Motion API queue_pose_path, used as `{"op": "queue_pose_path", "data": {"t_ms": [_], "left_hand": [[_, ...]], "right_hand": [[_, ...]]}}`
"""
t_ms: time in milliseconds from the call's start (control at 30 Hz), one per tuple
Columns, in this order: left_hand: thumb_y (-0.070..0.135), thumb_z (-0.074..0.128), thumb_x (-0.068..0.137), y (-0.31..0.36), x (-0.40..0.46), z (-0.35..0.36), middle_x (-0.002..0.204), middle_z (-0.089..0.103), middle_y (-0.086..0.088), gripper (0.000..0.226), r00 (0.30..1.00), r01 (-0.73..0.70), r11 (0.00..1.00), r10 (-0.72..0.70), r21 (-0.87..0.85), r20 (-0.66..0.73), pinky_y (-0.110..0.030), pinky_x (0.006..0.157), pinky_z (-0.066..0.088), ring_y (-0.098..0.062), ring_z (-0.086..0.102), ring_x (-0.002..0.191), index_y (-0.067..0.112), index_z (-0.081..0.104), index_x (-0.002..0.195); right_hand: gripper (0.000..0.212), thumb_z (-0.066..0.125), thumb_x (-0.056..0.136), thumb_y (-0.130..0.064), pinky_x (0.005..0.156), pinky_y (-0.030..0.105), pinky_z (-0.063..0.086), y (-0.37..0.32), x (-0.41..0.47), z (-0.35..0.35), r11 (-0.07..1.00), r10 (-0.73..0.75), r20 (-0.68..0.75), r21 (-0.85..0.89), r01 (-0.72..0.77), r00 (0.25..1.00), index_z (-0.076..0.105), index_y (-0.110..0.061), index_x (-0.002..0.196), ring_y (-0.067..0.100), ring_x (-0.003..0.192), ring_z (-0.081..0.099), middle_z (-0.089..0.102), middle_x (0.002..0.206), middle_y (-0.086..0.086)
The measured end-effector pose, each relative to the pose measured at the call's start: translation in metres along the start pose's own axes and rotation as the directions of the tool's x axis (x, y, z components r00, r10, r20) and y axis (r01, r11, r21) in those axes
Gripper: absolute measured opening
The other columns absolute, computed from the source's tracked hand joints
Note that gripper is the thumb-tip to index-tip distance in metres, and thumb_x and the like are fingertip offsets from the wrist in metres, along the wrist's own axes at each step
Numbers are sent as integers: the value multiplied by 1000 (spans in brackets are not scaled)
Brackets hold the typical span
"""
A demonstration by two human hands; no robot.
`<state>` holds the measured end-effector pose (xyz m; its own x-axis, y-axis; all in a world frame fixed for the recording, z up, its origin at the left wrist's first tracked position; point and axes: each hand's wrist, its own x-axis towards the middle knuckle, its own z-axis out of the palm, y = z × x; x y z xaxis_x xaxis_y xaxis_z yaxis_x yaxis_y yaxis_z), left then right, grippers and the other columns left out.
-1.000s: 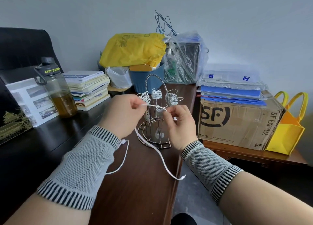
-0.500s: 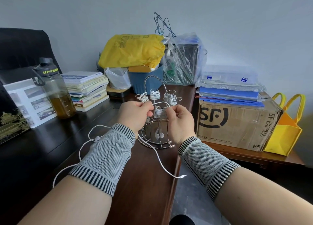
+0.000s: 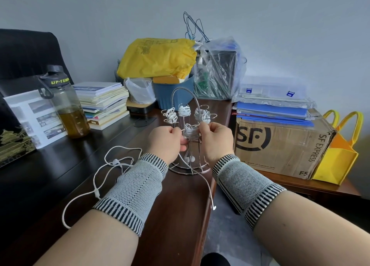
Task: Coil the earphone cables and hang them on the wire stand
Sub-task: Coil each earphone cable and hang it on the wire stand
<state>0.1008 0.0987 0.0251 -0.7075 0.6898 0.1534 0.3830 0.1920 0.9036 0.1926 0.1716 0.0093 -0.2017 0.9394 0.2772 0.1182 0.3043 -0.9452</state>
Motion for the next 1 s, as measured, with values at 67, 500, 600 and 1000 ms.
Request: {"op": "queue_pose_path", "data": {"t_ms": [67, 500, 600, 1000], "left_hand": [[16, 43, 96, 0, -4, -2, 66, 72, 5, 34, 1000, -16, 1000, 17, -25, 18, -26, 55, 43, -8, 66, 54, 13, 59, 66], [24, 45, 98, -1, -23, -9, 67, 67, -4, 33, 956, -289, 905, 255, 312, 146, -32, 62, 45, -16, 60, 65, 7, 59, 74], [28, 41, 100, 3, -30, -11, 64, 58, 3, 29, 933, -358, 839, 307, 409, 187, -38, 66, 47, -23, 62, 71, 16, 51, 75], [33, 35, 103, 26, -44, -26, 61, 41, 10, 22, 832, -520, 488, 474, 701, 288, -30, 66, 33, -18, 53, 79, 26, 48, 87]], "right_hand": [[36, 55, 90, -27, 59, 32, 41, -1, 0, 0, 1000, 2, -6, -1, -2, 1000, 54, -15, 56, 15, 50, 44, 48, 49, -5], [20, 66, 82, -17, 76, 36, 54, 16, -16, -6, 975, -220, 6, -8, 220, 975, 56, -30, 71, 9, 74, 60, 63, 85, -2], [30, 67, 83, -9, 73, 22, 49, 18, -25, -7, 916, -397, 8, -64, 397, 918, 57, -35, 74, 2, 77, 56, 55, 87, -9], [15, 74, 78, -8, 85, 29, 47, 20, -22, -2, 858, -500, 43, -110, 501, 865, 71, -21, 85, 16, 93, 55, 55, 93, -3]]}}
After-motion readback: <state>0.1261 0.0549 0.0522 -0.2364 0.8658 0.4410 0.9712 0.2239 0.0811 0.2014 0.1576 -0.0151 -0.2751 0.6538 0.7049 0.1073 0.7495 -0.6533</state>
